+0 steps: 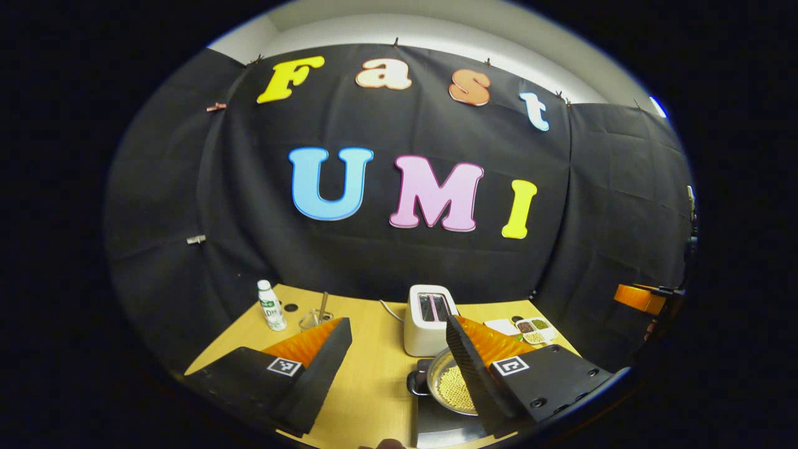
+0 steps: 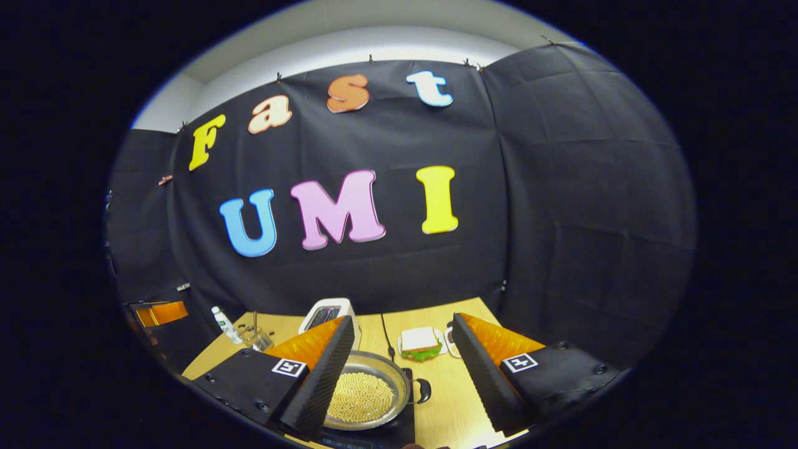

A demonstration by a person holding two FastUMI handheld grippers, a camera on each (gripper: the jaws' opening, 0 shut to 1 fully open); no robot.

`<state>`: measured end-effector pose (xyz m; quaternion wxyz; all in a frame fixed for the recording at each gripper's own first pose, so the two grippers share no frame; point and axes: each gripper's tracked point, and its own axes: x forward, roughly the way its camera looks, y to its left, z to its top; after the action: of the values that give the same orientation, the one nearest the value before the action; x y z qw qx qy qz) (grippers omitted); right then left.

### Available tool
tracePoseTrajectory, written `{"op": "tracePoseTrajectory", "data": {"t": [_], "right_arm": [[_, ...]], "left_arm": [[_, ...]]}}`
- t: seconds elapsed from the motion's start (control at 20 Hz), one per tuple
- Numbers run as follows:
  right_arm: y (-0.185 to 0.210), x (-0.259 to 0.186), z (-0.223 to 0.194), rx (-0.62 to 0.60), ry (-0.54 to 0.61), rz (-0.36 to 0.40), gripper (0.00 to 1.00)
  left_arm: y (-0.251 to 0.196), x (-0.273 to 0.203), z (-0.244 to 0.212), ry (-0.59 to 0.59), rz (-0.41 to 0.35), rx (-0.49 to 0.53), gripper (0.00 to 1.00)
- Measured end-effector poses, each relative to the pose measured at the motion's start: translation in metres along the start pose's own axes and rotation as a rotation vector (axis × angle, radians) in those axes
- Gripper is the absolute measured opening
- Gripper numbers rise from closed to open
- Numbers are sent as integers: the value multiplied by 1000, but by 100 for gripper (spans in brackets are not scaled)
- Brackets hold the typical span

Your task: First push the handle of the pot to place it horizontally, then grasp the pot with both hands and set it on the induction cooktop.

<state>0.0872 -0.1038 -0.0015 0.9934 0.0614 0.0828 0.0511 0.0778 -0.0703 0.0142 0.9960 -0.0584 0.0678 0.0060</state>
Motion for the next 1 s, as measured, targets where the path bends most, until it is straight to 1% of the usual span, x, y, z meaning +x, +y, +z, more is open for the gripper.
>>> {"op": "tracePoseTrajectory", "data": {"t": [0.15,0.25,0.4,0.5,0.7,0.85,0.95,1.0], "right_arm": [[-7,-31,25,-32,-73,-31,98],[-2,-51,30,-42,-97,-42,98],[1,-82,36,-32,-135,-70,98],[1,-102,32,-48,-149,-89,98],[-2,-122,13,-69,-135,-132,98],[-1,-127,6,-82,-128,-135,98],[-2,-127,8,-96,-145,-134,98],[-2,-126,9,-97,-155,-129,100]], "left_arm": [[7,-37,23,-52,12,-27,95],[22,-59,29,-74,34,-12,95],[40,-91,27,-85,76,32,95],[46,-108,21,-83,88,19,95],[59,-126,5,-85,113,-10,95],[64,-131,-1,-91,121,-15,95],[59,-131,-2,-94,109,-12,95],[56,-130,-2,-98,106,-5,95]]}}
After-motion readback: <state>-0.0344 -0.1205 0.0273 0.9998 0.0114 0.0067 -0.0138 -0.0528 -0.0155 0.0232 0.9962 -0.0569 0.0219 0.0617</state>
